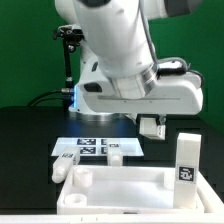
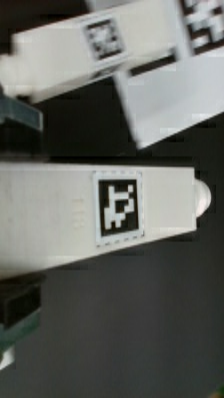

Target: Assemble desk

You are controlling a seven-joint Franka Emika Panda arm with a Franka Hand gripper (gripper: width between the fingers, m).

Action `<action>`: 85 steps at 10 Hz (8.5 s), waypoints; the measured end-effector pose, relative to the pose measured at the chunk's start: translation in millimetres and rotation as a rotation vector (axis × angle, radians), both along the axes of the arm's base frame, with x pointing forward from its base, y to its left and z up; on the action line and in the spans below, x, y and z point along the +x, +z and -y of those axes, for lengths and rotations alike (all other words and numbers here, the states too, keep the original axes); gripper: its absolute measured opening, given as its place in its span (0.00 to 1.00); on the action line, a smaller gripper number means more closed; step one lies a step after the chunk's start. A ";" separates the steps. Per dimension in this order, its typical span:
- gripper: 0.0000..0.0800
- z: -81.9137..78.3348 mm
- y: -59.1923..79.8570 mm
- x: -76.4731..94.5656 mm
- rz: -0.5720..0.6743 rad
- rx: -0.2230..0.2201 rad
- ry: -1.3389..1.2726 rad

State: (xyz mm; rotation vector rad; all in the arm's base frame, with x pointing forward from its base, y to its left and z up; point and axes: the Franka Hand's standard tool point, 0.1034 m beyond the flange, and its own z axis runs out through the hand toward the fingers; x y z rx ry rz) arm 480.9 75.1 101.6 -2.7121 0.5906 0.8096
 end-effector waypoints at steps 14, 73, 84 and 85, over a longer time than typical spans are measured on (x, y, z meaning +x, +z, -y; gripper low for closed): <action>0.36 66.7 115.1 115.9 0.969 -0.272 0.137; 0.81 131.3 8.6 150.1 0.551 -0.348 -0.184; 0.36 132.5 6.7 154.9 0.456 -0.427 -0.576; 0.36 136.9 5.6 155.7 0.405 -0.446 -0.742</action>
Offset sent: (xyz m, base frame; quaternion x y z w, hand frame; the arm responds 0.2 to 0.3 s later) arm 0.0405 -0.0519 0.0721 0.0158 0.1434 -0.1864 0.9718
